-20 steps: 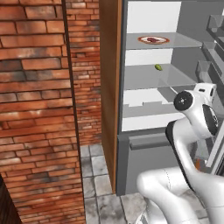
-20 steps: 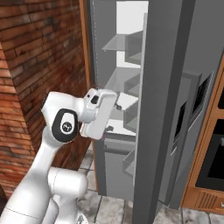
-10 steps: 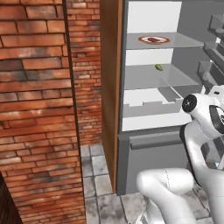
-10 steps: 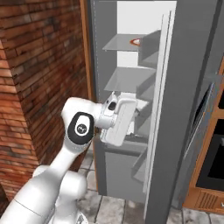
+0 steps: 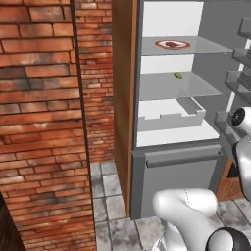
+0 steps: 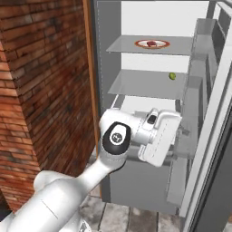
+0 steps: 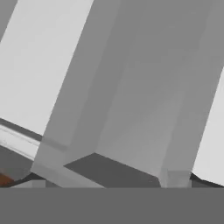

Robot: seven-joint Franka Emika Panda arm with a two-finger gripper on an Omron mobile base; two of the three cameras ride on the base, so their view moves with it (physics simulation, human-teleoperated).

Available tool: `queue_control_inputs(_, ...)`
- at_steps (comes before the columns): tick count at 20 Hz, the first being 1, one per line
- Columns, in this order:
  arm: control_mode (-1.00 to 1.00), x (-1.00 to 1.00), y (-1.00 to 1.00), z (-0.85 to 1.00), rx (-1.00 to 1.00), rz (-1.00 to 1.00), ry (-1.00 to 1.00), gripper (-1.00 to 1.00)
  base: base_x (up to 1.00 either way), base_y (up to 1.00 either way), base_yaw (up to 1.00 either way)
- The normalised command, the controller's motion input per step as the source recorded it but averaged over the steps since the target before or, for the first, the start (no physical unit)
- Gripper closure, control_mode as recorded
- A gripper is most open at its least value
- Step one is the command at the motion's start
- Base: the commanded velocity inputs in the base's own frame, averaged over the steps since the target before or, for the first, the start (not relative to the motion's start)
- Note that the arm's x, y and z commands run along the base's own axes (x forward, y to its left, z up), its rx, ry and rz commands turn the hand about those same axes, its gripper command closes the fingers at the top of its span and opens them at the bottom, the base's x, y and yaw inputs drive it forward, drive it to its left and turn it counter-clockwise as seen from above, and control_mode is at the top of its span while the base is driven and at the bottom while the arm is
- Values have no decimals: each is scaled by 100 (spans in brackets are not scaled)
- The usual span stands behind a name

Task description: Retrieve the steak from the fridge and place it on the saucepan with marinade on the stove.

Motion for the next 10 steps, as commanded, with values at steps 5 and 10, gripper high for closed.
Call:
queue_control_inputs(5, -100, -1, -71, 0, 1, -20, 8, -100, 0, 0, 0)
queue_control_inputs(10, -100, -20, -6, 0, 0, -3, -2, -100, 0, 0, 0)
